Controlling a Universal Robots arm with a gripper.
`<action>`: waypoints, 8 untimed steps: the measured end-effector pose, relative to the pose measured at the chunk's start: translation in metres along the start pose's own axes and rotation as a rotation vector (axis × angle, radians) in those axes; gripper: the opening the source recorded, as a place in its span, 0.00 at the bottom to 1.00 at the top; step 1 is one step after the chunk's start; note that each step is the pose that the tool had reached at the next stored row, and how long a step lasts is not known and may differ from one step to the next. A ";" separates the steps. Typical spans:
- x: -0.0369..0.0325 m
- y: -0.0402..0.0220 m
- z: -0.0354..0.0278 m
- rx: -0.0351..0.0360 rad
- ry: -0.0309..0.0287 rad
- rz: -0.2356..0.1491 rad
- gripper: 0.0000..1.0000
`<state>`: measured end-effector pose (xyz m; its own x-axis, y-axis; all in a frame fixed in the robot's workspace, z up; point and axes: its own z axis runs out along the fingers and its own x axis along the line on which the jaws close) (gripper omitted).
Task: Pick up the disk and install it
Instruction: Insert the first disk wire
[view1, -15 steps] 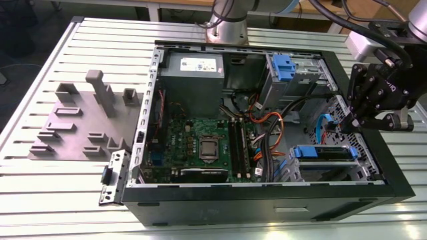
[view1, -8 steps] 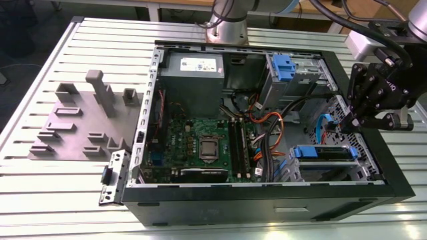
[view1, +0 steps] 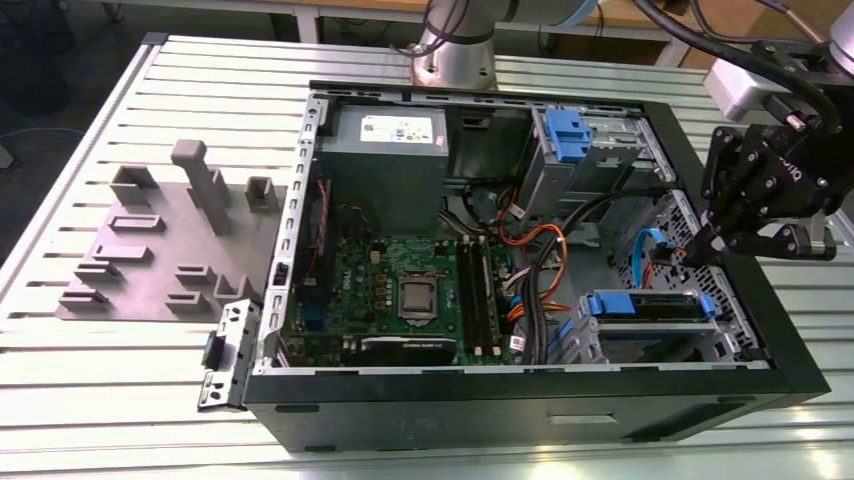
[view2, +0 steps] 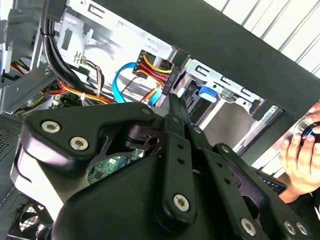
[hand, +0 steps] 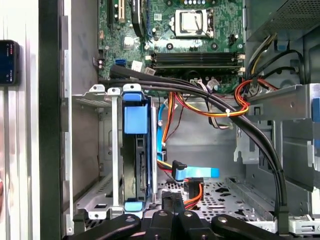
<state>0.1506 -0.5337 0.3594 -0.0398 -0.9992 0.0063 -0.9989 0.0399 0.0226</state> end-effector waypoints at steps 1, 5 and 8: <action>0.0000 -0.0002 0.0003 -0.0065 0.0003 0.000 0.11; -0.0004 -0.0009 0.0009 -0.0326 0.0015 0.000 0.11; -0.0004 -0.0009 0.0012 -0.0330 0.0015 0.000 0.11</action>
<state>0.1515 -0.5333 0.3582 -0.0396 -0.9992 0.0078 -0.9977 0.0400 0.0556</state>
